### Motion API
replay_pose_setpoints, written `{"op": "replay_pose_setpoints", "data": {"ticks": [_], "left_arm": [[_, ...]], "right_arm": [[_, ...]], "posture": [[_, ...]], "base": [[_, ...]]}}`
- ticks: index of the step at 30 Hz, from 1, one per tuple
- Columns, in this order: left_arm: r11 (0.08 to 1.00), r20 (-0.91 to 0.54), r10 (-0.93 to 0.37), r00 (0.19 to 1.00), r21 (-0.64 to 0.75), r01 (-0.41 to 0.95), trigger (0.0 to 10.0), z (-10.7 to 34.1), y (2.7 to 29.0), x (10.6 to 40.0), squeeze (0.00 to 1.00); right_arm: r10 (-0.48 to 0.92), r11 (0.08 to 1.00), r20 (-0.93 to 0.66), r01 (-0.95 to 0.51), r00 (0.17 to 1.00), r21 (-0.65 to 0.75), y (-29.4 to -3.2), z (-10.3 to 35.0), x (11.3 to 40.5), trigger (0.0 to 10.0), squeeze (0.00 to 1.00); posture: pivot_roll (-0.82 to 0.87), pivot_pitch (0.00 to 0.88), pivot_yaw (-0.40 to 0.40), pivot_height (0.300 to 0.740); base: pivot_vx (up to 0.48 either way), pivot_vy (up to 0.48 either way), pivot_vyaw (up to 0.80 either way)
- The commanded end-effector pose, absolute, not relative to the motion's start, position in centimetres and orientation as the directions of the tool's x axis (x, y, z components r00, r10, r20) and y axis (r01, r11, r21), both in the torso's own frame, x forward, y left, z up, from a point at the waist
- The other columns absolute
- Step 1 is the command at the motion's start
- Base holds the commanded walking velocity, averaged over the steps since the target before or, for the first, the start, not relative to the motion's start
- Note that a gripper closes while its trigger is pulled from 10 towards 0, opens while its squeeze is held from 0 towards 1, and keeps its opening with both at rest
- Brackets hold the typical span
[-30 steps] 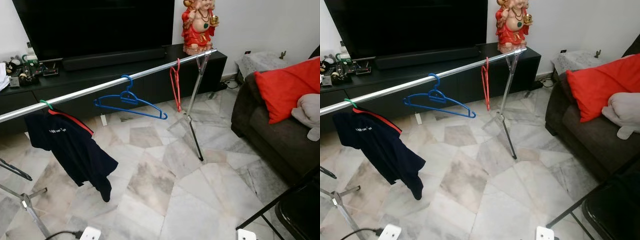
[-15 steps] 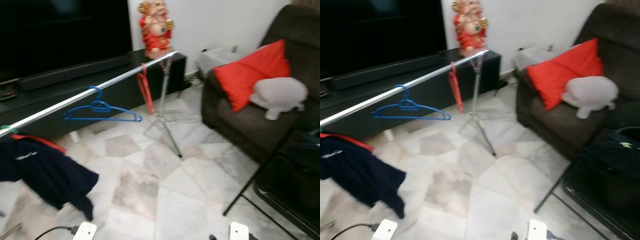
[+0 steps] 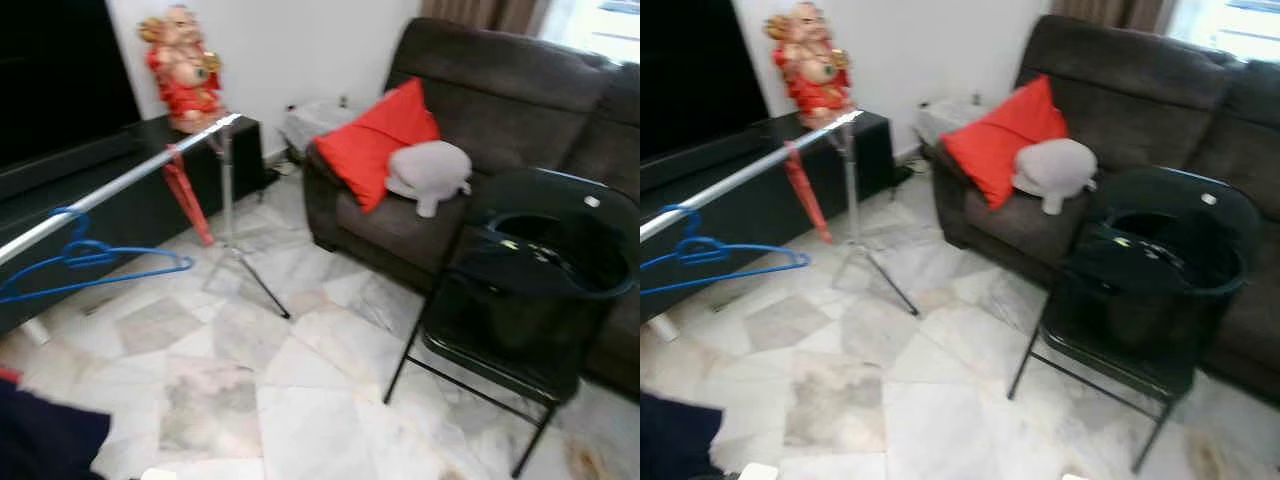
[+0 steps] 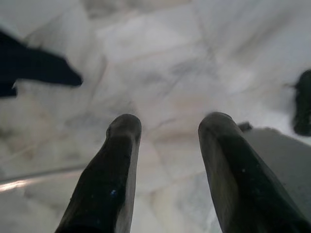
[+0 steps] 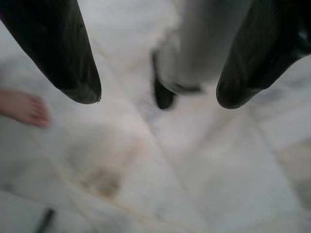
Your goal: Hang hanger
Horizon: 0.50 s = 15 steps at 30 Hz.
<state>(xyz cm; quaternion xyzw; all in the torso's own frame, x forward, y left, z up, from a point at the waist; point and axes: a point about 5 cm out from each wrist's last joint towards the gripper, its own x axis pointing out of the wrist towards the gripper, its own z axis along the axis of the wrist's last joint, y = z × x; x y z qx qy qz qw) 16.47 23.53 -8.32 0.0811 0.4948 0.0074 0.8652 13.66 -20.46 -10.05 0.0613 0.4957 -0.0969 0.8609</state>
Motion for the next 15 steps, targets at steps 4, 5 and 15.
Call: {"op": "replay_pose_setpoints", "data": {"ticks": [4,5,15], "left_arm": [[0.987,-0.867,0.141,0.478,0.159,-0.003,10.0,-8.8,24.6,14.5,0.00],[0.987,-0.868,0.147,0.475,0.160,-0.013,10.0,-8.9,24.7,14.2,0.00],[0.989,-0.887,0.087,0.453,0.131,0.066,10.0,-9.3,24.1,13.4,0.00]], "right_arm": [[-0.074,0.984,-0.862,0.177,0.501,0.018,-20.2,-10.0,13.8,10.0,0.00],[-0.072,0.984,-0.855,0.177,0.514,0.023,-20.4,-9.9,14.0,10.0,0.00],[-0.122,0.971,-0.849,0.239,0.513,0.005,-21.9,-9.8,13.5,10.0,0.00]], "posture": [[0.13,0.028,-0.050,0.740],[0.14,0.037,-0.053,0.740],[0.07,0.048,0.028,0.740]], "base": [[0.000,0.000,-0.70],[0.000,0.000,0.00],[0.000,0.000,0.00]]}}
